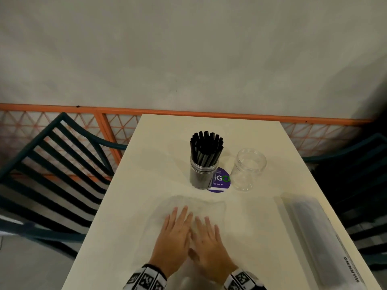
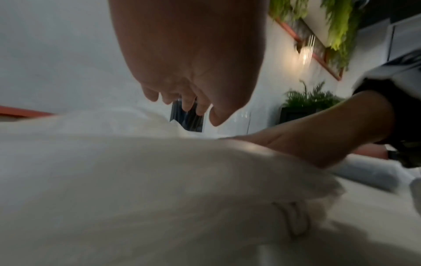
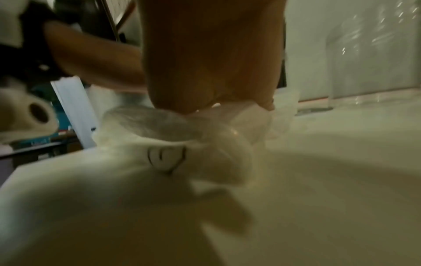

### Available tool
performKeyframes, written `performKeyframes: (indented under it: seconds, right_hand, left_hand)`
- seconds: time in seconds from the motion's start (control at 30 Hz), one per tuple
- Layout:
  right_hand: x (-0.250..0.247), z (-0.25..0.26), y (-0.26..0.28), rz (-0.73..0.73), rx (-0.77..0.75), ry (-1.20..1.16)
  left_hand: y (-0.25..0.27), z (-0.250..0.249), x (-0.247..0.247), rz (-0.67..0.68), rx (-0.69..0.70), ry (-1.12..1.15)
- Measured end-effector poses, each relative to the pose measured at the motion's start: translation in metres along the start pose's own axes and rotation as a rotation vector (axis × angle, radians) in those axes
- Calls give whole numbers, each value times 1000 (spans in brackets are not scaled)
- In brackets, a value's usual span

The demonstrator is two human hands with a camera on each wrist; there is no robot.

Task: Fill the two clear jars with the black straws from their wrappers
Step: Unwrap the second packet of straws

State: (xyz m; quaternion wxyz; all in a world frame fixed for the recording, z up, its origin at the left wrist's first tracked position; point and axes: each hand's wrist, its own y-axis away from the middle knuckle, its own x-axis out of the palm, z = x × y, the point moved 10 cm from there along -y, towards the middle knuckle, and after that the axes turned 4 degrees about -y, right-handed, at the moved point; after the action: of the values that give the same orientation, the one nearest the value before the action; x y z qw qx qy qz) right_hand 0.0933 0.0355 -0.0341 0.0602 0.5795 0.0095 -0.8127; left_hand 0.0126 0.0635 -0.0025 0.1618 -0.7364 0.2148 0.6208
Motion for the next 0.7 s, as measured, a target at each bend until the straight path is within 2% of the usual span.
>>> performKeyframes:
  seconds: [0.07,0.17,0.23,0.3,0.37,0.47,0.53,0.63,0.7]
  right_hand:
    - [34,5,4,96,-57,18]
    - [40,4,14,79,-35,-15]
    - [41,-1,14,113,-11,-31]
    - [47,-5,11,176,-22,22]
    - [45,-9,10,171,-30,8]
    - [5,-22,12,2,-26,-191]
    - [-34,-58,20,-146,120,-330]
    - [-103,-133,55,-494,351,-260]
    - [-127,-189,81,-556,555,-185]
  left_hand:
    - [-6,15,33,144,-18,-30]
    - [1,47,67,277,-30,-6]
    - [6,67,81,306,-35,57]
    - [7,75,80,272,-39,65]
    - [2,77,74,228,-38,39]
    - [-6,78,57,198,-16,65]
    - [-10,75,29,172,-30,174]
    - [-14,73,-14,128,-93,313]
    - [-15,69,-36,85,-123,369]
